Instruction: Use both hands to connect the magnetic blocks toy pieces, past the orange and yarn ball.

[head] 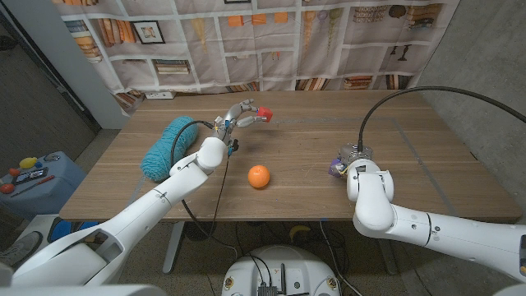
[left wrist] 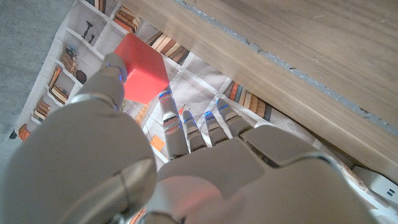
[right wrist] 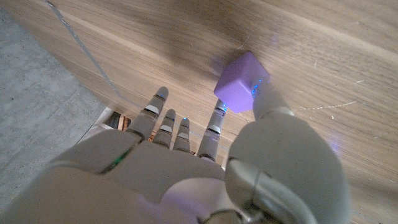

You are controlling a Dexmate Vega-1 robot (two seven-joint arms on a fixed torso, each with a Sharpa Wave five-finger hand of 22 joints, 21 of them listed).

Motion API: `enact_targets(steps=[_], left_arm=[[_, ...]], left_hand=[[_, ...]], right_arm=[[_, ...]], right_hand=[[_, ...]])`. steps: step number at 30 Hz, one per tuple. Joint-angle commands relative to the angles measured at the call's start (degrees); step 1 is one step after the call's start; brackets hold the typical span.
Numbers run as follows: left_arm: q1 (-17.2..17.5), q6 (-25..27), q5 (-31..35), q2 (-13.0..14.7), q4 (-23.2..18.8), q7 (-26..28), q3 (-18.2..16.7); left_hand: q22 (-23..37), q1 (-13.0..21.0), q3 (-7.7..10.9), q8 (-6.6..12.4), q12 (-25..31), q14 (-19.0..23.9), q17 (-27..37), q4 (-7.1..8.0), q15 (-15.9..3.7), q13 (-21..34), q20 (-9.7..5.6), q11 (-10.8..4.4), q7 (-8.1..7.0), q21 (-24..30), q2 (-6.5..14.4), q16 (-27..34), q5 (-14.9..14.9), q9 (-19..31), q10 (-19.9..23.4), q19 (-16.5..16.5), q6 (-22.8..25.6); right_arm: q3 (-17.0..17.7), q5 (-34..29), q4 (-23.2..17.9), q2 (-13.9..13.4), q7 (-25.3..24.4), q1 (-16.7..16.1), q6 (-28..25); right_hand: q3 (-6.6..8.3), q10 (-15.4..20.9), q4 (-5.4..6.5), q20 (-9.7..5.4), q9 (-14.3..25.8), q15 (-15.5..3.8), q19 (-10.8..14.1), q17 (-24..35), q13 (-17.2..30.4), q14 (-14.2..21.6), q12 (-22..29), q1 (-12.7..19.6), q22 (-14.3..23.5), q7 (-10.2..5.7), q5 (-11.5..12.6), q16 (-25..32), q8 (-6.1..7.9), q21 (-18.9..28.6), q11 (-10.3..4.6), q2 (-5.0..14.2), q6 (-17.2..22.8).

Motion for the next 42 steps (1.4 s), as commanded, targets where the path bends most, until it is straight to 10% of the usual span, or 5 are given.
enact_targets(steps=[1, 17, 42], left_arm=[[0.35, 0.0, -0.14, 0.22, -0.31, -0.08, -0.06], [0.92, 0.02, -0.19, 0.45, -0.88, -0.1, -0.12], [1.36, 0.37, -0.64, 0.54, -1.72, -0.63, -0.21]], left_hand=[[0.1, 0.75, -0.32, 0.56, -0.09, 0.35, 0.18, -0.03, 0.09, 0.17, 0.15, -0.07, -3.26, -0.04, 1.05, -0.05, 0.4, 0.09, 0.57, 0.51, 5.81], [0.1, 0.94, -0.58, 0.47, -0.14, 0.32, 0.17, -0.05, 0.17, 0.17, 0.17, -0.08, -3.14, -0.05, 1.22, -0.08, 0.43, 0.17, 0.58, 0.49, 5.96], [0.1, 1.23, -0.92, 0.31, -0.19, 0.34, 0.17, -0.08, 0.25, 0.17, 0.14, 0.12, -3.19, -0.06, 1.43, -0.08, 0.48, 0.26, 0.58, 0.47, 6.05]], right_arm=[[8.64, -6.59, 1.62, 3.44, 0.41, -8.0, 4.96], [22.29, -10.7, 1.61, 9.11, -2.8, -19.64, 14.26], [34.8, 5.15, -2.77, 11.71, -20.01, -29.1, 20.61]], right_hand=[[0.39, 1.82, 0.1, -0.21, 0.65, -0.58, 1.11, 0.46, 0.13, 1.19, 0.71, 1.23, 0.09, -1.02, -0.1, 0.66, 1.88, 0.46, -0.44, 0.44, 2.82], [0.61, 3.97, 0.35, -1.07, 1.51, -1.89, 2.11, 0.96, 0.07, 2.38, 0.86, 2.66, 0.09, -1.32, 0.02, 1.36, 4.93, 0.37, -1.72, 1.95, 7.71], [0.56, 5.08, 0.41, -1.79, 2.09, -2.8, 2.92, 1.29, 0.03, 3.11, 0.83, 3.41, 0.09, -1.4, 0.09, 1.82, 6.18, 0.38, -2.33, 2.97, 9.13]])
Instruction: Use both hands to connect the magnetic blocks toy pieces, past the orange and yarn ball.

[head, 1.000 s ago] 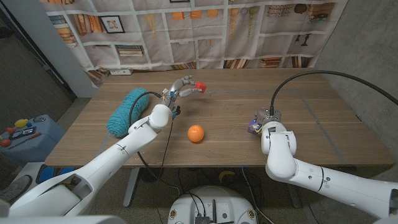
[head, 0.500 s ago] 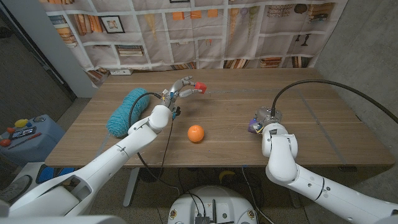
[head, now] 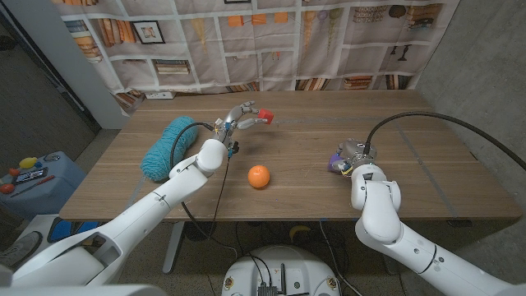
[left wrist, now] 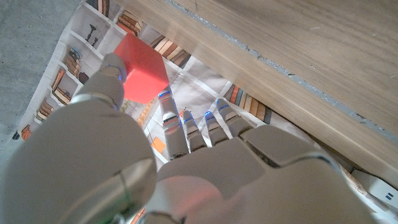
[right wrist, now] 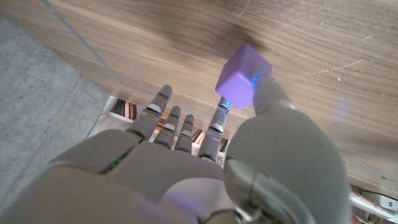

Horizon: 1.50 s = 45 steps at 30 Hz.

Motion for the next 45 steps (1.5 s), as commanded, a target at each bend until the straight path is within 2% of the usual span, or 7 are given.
enact_targets(steps=[1, 10, 17, 24, 32, 40, 45], left_arm=[[0.31, 0.24, -0.4, 0.09, -0.54, -0.37, -0.1], [0.32, -0.32, -1.29, -0.28, -0.51, -0.89, -0.2], [0.0, -0.47, -2.56, -0.89, -0.17, -1.79, -0.19], [-0.69, -0.52, -3.81, -1.36, 0.39, -3.14, 0.04], [-1.36, -0.86, -5.45, -2.03, 1.22, -4.42, 0.18], [-1.74, -1.12, -5.96, -2.22, 1.42, -5.01, 0.49], [-1.96, -2.06, -6.78, -2.56, 1.98, -5.76, 0.57]], left_hand=[[0.11, 1.06, -0.37, 0.29, -0.19, 0.32, 0.17, 0.13, 0.25, 0.17, 0.15, 0.18, -3.17, -0.07, 1.62, -0.09, 0.27, 0.29, 0.57, 0.45, 6.03], [0.11, 1.12, -0.52, 0.29, -0.17, 0.29, 0.17, 0.14, 0.22, 0.17, 0.13, 0.09, -3.2, -0.08, 1.67, -0.1, 0.28, 0.32, 0.66, 0.41, 6.23], [0.11, 1.17, -0.64, 0.19, -0.21, 0.25, 0.17, 0.14, 0.32, 0.17, 0.11, 0.11, -3.2, -0.09, 1.7, -0.11, 0.28, 0.34, 0.58, 0.38, 6.13], [0.11, 1.21, -0.8, 0.05, -0.36, -0.07, 0.18, 0.16, 0.6, 0.18, 0.14, 0.03, -3.18, -0.16, 1.76, -0.22, 0.29, 0.38, 0.2, 0.14, 5.96], [0.12, 1.24, -0.94, 0.0, -0.41, -0.35, 0.18, 0.19, 0.81, 0.18, 0.18, 0.27, -3.17, -0.23, 1.84, -0.28, 0.3, 0.4, 0.0, -0.1, 6.01], [0.12, 1.24, -1.06, -0.1, -0.41, -0.49, 0.19, 0.24, 0.92, 0.18, 0.27, 0.29, -3.18, -0.19, 1.96, -0.27, 0.31, 0.43, -0.09, -0.11, 5.95], [0.12, 1.24, -1.13, -0.11, -0.39, -0.54, 0.19, 0.26, 0.95, 0.18, 0.3, 0.22, -3.22, -0.17, 2.02, -0.26, 0.31, 0.44, -0.07, -0.09, 6.01]], right_arm=[[5.7, 10.3, -2.2, 0.45, -9.58, -4.01, 2.77], [8.11, 20.05, -3.51, -0.82, -17.93, -5.36, 3.5], [12.02, 30.87, -4.0, -1.19, -26.75, -7.54, 6.75], [13.75, 39.05, -3.89, -2.15, -33.07, -8.13, 8.68], [17.32, 49.02, -3.41, -2.62, -40.09, -9.75, 13.09], [20.41, 58.03, -2.02, -3.19, -44.97, -10.75, 18.43], [23.22, 64.29, -0.4, -3.06, -47.46, -12.01, 23.98]], right_hand=[[0.25, 0.44, 0.11, -0.07, 1.39, -0.28, 0.78, 0.29, 0.02, 0.53, 0.39, 0.81, 0.13, -1.82, 0.27, 0.49, 2.12, 0.37, -0.06, 1.2, 3.89], [0.12, 0.53, 0.14, -0.14, 1.55, -0.19, 0.86, 0.37, 0.02, 0.53, 0.31, 0.87, 0.13, -1.82, 0.26, 0.52, 2.4, 0.32, -0.09, 1.3, 4.13], [0.01, 0.88, 0.18, -0.38, 1.69, -0.28, 0.98, 0.44, 0.01, 0.59, 0.35, 0.91, 0.14, -1.81, 0.27, 0.58, 2.74, 0.32, -0.07, 1.42, 4.58], [-0.09, 1.06, 0.19, -0.49, 1.8, -0.33, 1.17, 0.49, 0.01, 0.75, 0.33, 0.96, 0.14, -1.82, 0.29, 0.67, 2.92, 0.34, -0.08, 1.49, 4.68], [-0.19, 1.34, 0.21, -0.51, 1.92, -0.37, 1.22, 0.56, 0.01, 0.78, 0.35, 1.02, 0.14, -1.81, 0.31, 0.71, 3.14, 0.31, -0.01, 1.6, 4.88], [-0.26, 1.42, 0.21, -0.55, 2.01, -0.38, 1.23, 0.61, 0.01, 0.72, 0.31, 1.09, 0.15, -1.82, 0.34, 0.72, 3.3, 0.27, 0.04, 1.71, 4.96], [-0.33, 1.45, 0.22, -0.57, 2.1, -0.14, 1.14, 0.65, 0.0, 0.63, 0.25, 1.13, 0.15, -1.81, 0.37, 0.7, 3.48, 0.21, 0.1, 1.79, 5.16]])
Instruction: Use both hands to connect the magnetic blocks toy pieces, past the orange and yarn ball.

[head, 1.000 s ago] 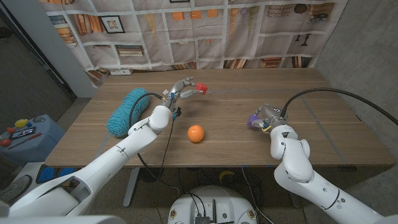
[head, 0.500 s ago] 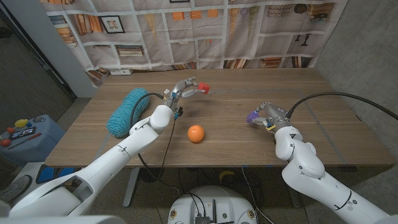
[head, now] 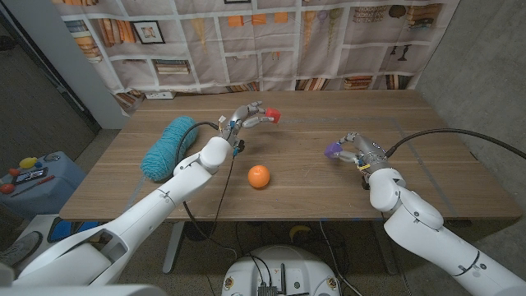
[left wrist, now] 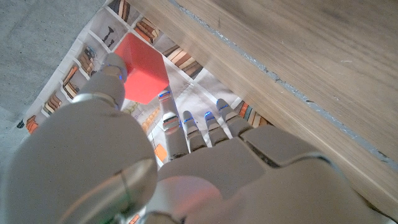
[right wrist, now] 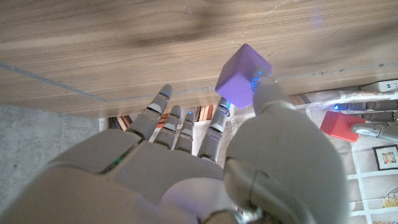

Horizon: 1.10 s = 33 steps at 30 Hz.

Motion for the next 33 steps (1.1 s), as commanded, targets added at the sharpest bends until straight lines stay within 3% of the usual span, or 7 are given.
enact_targets(steps=[1, 14, 33], left_arm=[[-0.64, -1.22, -1.74, -0.8, 1.04, -1.45, 0.29], [-1.45, -3.98, -4.69, -2.47, 3.22, -3.65, 0.38], [-1.07, -5.5, -9.69, -1.73, 2.48, -7.83, -0.92]], left_hand=[[0.13, 0.9, -0.29, 0.14, -0.16, -0.04, 0.06, 0.21, 0.44, 0.18, 0.07, 0.24, -3.17, -0.17, 1.46, 0.01, 0.3, 0.09, -0.06, 0.12, 6.04], [0.13, 0.93, -0.42, 0.1, -0.13, -0.02, 0.06, 0.23, 0.41, 0.18, 0.07, 0.26, -3.14, -0.12, 1.61, 0.07, 0.31, 0.12, -0.06, 0.18, 6.14], [0.13, 0.99, -0.67, -0.13, -0.13, -0.11, 0.06, 0.25, 0.5, 0.17, 0.05, 0.32, -3.01, -0.07, 1.88, 0.1, 0.34, 0.18, -0.19, 0.23, 5.97]], right_arm=[[5.51, 14.27, 2.5, -0.46, -7.59, -2.33, 9.73], [7.46, 23.29, 4.48, -1.45, -10.95, -2.63, 15.92], [7.79, 33.67, 10.68, -1.59, -11.14, -0.81, 28.0]], right_hand=[[-0.17, 0.56, 0.07, 0.08, 2.13, 0.16, 0.51, 0.13, 0.0, 0.31, 0.24, 1.21, 0.09, -1.81, 0.37, 0.25, 3.53, 0.19, 0.03, 1.75, 5.21], [-0.39, 0.76, 0.19, 0.04, 2.34, 0.35, 0.48, 0.27, 0.0, 0.16, 0.15, 1.2, 0.11, -1.79, 0.48, 0.25, 3.88, 0.14, 0.38, 2.06, 5.41], [-0.67, 0.63, 0.32, -0.01, 2.48, 0.71, 0.31, 0.48, 0.0, -0.31, -0.14, 1.18, 0.13, -1.64, 0.71, 0.15, 4.19, 0.03, 0.7, 2.67, 5.5]])
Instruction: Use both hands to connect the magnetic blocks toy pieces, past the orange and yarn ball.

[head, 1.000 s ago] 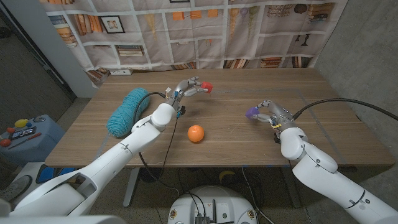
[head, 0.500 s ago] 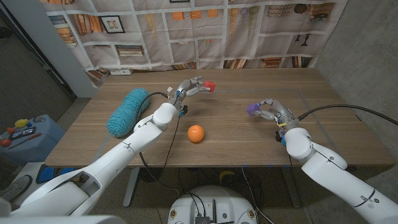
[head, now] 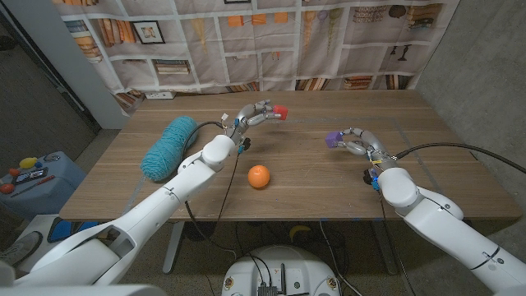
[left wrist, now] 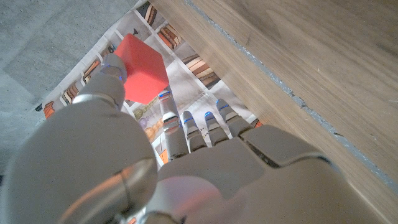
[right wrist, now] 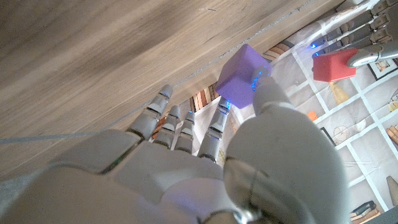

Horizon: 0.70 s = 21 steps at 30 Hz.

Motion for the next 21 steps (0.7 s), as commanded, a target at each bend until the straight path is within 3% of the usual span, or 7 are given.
enact_targets(steps=[1, 21], left_arm=[[-0.02, -1.68, -3.51, 0.28, 0.29, -3.27, -0.78], [-3.46, -5.92, -8.24, -2.69, 7.37, -10.74, 0.42]], left_hand=[[0.13, 1.2, -0.05, 0.24, -0.14, 0.08, 0.07, 0.4, 0.3, 0.17, 0.06, 0.12, -3.92, -0.06, 1.68, 0.09, 0.55, 0.29, 0.02, 0.24, 5.08], [0.16, 1.13, -0.31, 0.06, -0.12, -0.04, 0.08, 0.5, 0.49, 0.17, 0.02, 0.34, -3.9, 0.09, 2.08, 0.1, 0.55, 0.36, -0.09, 0.61, 5.06]], right_arm=[[0.21, 6.92, 3.81, -0.03, -0.27, 1.11, 7.78], [0.58, 15.82, 9.58, 0.8, 3.19, 1.97, 20.08]], right_hand=[[-0.21, 0.1, -0.14, 0.0, 2.43, 0.53, 0.27, 0.23, 0.0, -0.16, -0.16, 1.18, 0.14, -1.62, 0.49, 0.13, 4.17, 0.01, 0.16, 2.69, 5.48], [-0.61, -0.58, -0.13, 0.05, 1.54, 0.79, -0.62, 0.45, -0.01, -1.19, -0.66, 1.21, 0.14, -1.09, 0.84, -0.21, 3.8, -0.23, 0.4, 3.32, 5.2]])
